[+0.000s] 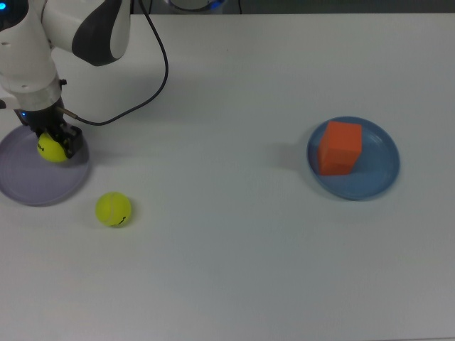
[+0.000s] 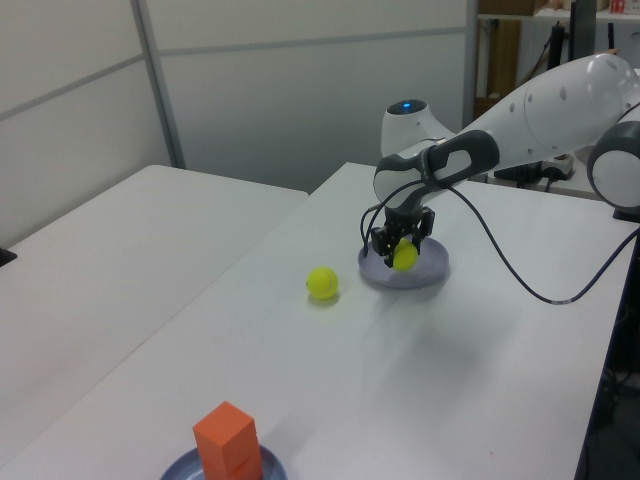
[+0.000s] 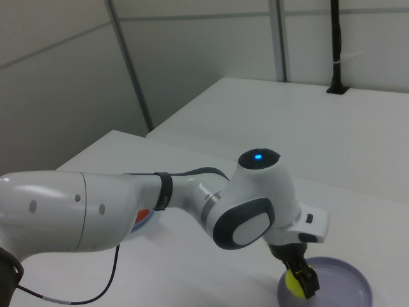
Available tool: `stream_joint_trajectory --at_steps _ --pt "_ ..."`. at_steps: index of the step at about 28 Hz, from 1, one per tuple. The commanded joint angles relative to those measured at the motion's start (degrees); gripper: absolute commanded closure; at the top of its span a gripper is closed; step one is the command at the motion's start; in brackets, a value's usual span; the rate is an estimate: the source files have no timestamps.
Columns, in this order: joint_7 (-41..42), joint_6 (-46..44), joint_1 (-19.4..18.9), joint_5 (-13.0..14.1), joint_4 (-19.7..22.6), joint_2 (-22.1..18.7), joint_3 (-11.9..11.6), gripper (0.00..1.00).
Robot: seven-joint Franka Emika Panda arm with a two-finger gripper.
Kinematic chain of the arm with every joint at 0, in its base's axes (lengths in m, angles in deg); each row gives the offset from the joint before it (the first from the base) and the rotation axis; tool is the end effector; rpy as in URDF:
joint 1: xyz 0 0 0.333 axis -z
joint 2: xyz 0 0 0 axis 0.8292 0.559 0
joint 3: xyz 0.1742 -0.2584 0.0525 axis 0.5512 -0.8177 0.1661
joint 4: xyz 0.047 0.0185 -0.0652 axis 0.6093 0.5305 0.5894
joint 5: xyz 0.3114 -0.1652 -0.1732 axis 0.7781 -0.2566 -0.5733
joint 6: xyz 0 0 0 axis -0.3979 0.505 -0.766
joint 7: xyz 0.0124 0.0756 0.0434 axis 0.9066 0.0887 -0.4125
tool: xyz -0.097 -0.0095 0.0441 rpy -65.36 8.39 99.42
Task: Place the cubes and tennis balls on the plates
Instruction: 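Release the ball and raise the gripper, then lower the gripper onto the second tennis ball and grasp it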
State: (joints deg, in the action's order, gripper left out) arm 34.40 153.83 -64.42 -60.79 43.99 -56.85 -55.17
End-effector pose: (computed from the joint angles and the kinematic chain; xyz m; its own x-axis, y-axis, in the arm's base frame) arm 0.6564 -0.0950 0.3542 0.9426 -0.3056 0.1345 -0.3146 -0.9478 0.0515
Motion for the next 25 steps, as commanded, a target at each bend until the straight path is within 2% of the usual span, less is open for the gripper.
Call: stream_joint_trajectory --at_steps 1,5,6,7,11,15,20,21,25 --pt "1.5 0.5 0.7 2.7 -0.8 -0.4 -0.2 0.00" --pt "2.8 -0.4 0.7 5.0 -3.5 -0.7 -0.2 0.00" --pt "2.9 -2.3 1.0 8.1 -5.6 -0.6 -0.3 0.00" --pt "3.2 -3.4 1.3 9.9 -7.0 -0.6 -0.3 0.00" --pt "4.1 -6.6 1.3 15.6 -11.8 -0.6 -0.1 0.00" --pt "4.2 -6.6 0.5 16.2 -12.3 -0.4 1.0 0.00" --pt "4.2 -6.1 -0.5 15.9 -12.3 0.6 4.5 0.00" --pt "3.9 -5.6 -0.6 15.8 -12.3 1.7 5.5 0.00" --pt "3.6 -3.2 -0.6 15.6 -12.4 3.7 6.9 0.00"
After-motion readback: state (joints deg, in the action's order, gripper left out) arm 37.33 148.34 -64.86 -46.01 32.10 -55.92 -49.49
